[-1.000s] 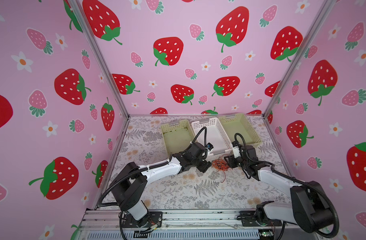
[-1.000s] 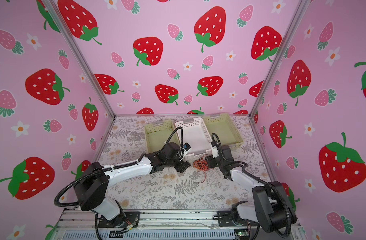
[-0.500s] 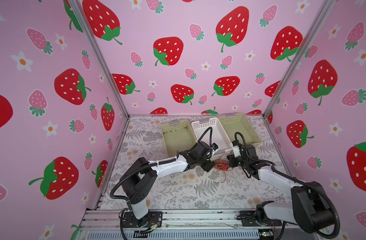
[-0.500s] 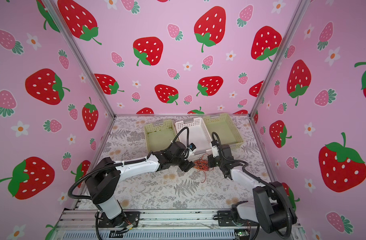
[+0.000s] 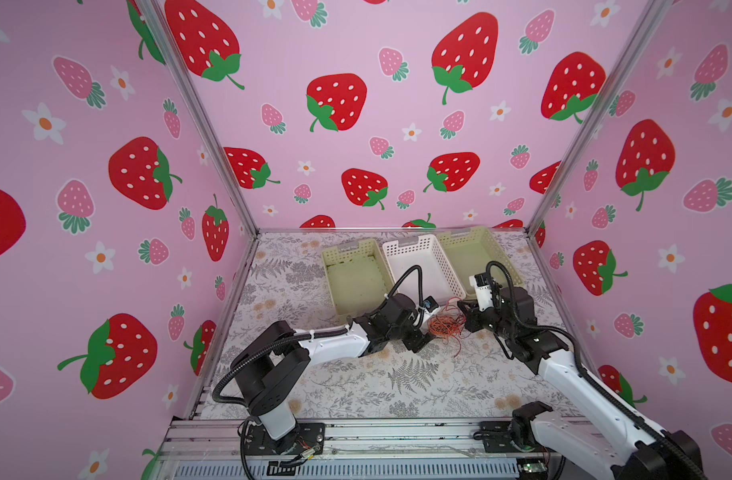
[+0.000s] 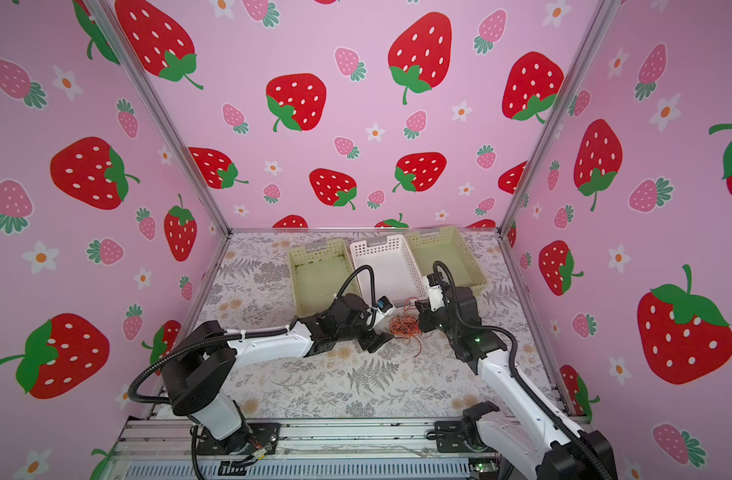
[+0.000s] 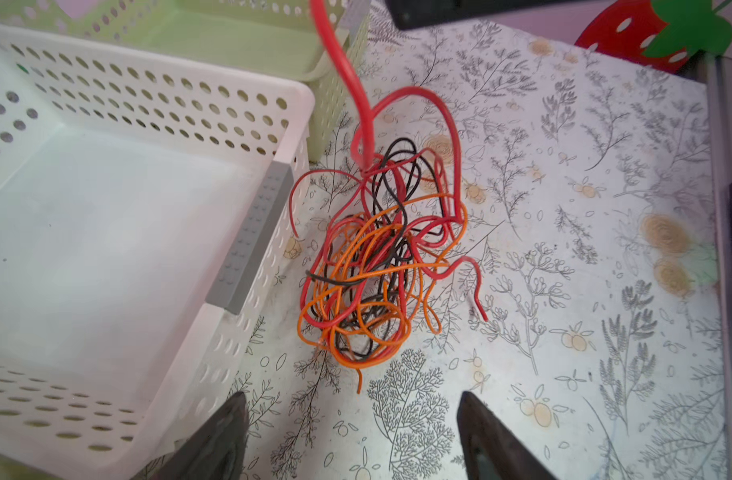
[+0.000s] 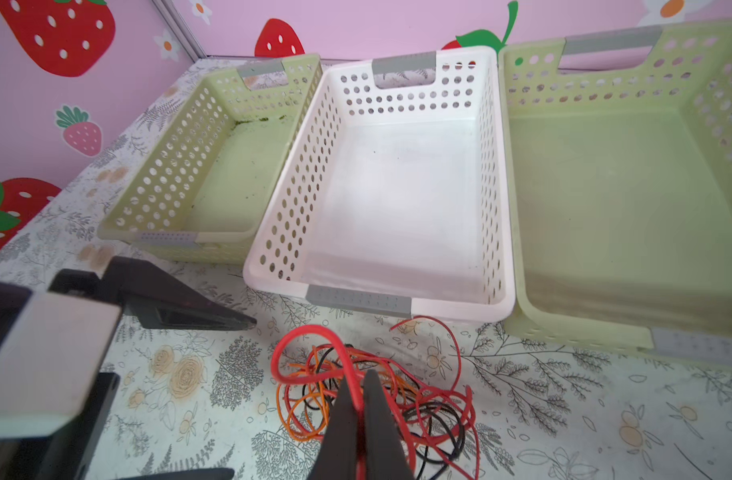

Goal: Untangle the cables
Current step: 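Grasp and lift a red wire with the right gripper while left grasps bundle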

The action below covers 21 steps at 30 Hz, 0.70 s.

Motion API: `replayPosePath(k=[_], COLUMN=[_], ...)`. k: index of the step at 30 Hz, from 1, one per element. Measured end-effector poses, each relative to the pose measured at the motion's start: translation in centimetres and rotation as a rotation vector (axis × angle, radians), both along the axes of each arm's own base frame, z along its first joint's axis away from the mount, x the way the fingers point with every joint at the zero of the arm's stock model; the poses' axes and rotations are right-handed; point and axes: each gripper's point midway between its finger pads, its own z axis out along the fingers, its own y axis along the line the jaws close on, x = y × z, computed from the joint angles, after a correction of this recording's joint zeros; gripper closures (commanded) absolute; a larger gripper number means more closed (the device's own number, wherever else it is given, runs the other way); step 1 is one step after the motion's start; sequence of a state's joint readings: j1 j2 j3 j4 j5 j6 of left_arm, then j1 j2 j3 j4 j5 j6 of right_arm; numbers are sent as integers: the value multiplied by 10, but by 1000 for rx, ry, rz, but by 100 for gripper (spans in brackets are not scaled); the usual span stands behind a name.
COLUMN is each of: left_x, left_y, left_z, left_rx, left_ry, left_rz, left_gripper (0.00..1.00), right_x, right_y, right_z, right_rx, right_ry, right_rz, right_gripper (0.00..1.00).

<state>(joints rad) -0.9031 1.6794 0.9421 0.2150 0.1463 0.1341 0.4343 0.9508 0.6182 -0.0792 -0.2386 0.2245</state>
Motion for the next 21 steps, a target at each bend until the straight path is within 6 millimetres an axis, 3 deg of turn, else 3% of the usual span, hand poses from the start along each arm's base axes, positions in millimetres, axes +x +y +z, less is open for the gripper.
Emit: replayPosePath(k=[14,21], left_x=[-9,3], left_y=[-18,-14], left_z=[48,55], left_rx=[-87,-67], left_ry=[-289,-367], left_rz=[-72,-23], left_gripper=[27,33], right_x=[-8,-16], right_y=[26,35], right_z=[80,92], right_rx=[87,112], right_ry=[-100,-102], right_rz=[129,188], right_gripper=[100,100])
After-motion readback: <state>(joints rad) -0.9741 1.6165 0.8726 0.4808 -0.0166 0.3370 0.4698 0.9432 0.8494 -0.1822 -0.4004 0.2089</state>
